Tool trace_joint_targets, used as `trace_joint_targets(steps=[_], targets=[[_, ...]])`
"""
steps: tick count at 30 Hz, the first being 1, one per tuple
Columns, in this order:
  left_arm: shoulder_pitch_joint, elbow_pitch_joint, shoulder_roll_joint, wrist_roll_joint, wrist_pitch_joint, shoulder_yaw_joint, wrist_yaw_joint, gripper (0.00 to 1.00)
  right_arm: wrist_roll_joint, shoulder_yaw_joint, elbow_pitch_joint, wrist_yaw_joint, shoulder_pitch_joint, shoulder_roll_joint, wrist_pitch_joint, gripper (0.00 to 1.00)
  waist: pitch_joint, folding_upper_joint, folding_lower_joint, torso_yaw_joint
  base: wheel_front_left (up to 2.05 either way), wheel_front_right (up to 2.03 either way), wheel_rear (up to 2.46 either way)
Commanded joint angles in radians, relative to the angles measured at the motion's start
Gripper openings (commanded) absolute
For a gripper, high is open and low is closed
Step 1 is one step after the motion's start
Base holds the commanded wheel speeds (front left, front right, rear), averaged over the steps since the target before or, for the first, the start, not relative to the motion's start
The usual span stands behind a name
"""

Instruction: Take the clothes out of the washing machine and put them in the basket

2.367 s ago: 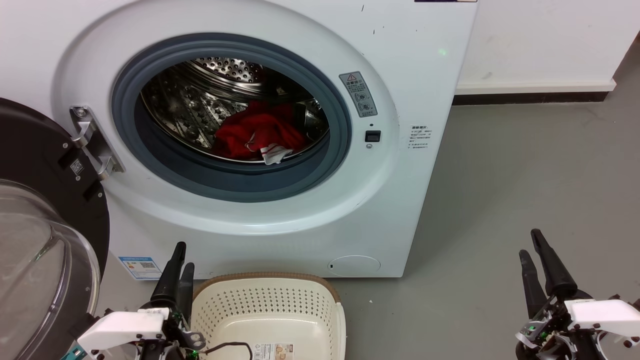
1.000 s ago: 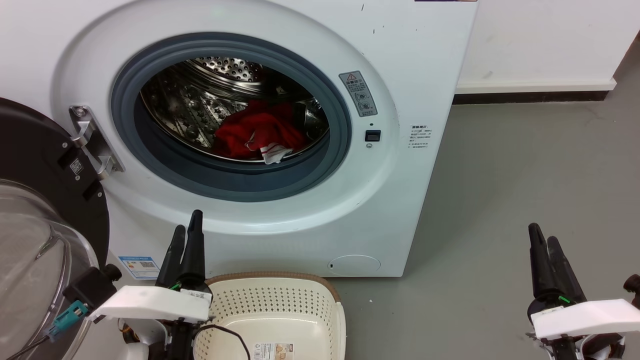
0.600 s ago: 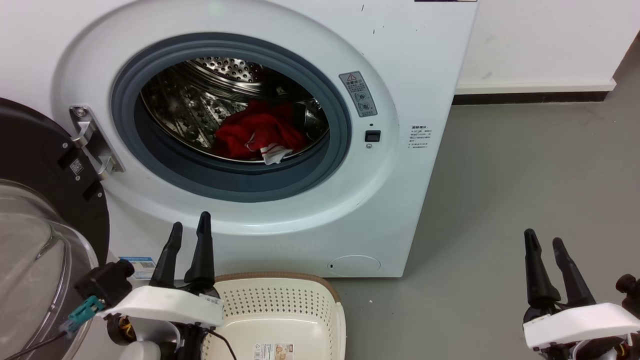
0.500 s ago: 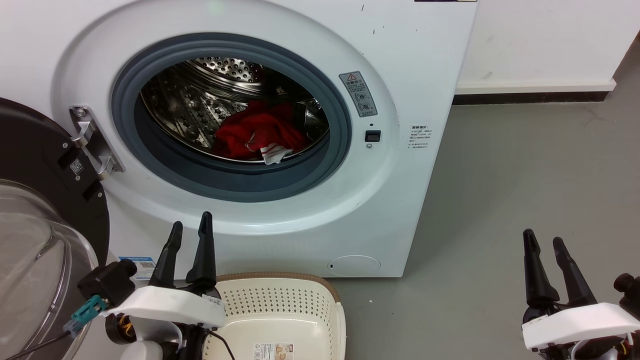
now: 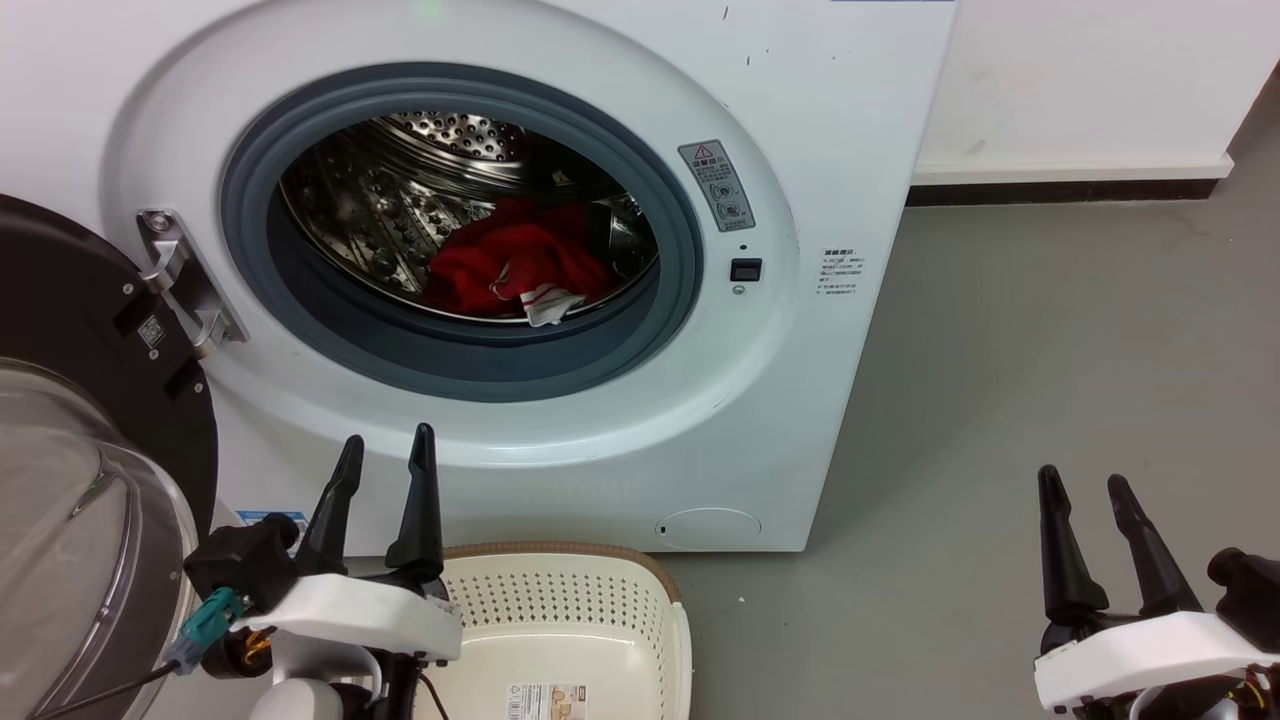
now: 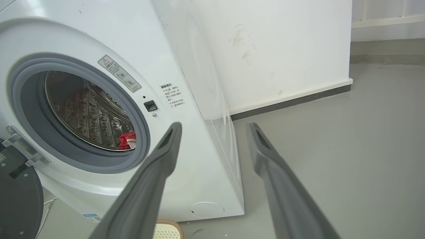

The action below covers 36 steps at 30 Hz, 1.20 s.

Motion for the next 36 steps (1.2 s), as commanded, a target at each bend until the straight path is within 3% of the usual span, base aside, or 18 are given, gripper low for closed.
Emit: trace_joint_targets(steps=[1,36], targets=[[-0.019,-0.005,0.003,0.029,-0.009,-0.002,0.005,1.00,-0.031,0.000,-0.013,0.000,0.004,-0.004,-0.009,1.00,0.001,-0.0001,0.0000,0.000,0.00,0.00,0.00],[-0.027,0.047,0.007,0.311,-0.080,0.003,0.051,1.00,-0.316,-0.004,-0.031,0.000,0.015,-0.004,-0.055,1.00,0.024,-0.0001,0.0000,-0.001,0.00,0.00,0.00]])
